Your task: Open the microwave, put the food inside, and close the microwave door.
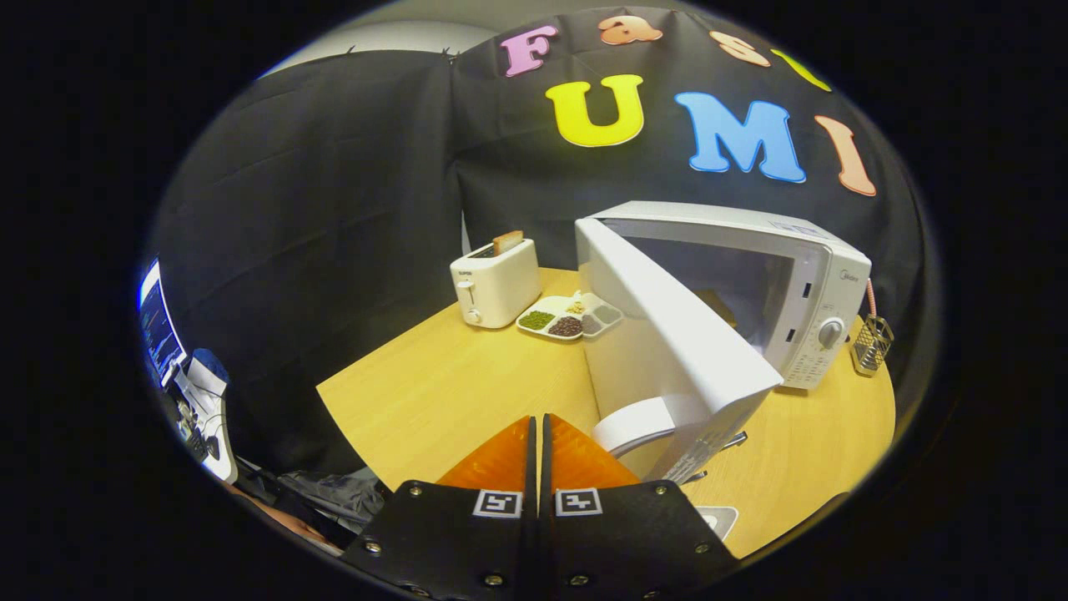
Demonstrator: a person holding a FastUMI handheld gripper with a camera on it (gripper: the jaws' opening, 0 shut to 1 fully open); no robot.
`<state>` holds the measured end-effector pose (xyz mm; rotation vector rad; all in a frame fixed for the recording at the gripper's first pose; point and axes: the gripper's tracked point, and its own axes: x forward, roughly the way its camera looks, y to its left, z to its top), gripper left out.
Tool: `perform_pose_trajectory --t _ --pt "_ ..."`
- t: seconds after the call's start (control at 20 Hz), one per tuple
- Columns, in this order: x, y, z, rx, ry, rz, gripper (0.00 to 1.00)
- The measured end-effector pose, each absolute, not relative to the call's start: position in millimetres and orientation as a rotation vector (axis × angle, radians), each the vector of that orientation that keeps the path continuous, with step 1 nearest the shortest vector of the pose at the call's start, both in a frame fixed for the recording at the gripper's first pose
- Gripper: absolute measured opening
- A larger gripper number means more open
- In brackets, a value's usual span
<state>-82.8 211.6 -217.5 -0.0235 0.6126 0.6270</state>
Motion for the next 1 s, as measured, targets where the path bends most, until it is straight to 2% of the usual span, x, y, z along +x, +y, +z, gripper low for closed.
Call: perform_pose_trajectory --t 0.4,1.0 --pt "-46 161 -220 -0.013 0.622 0.508 0.01" --pt "6 105 -230 -0.006 0.612 0.409 0.01"
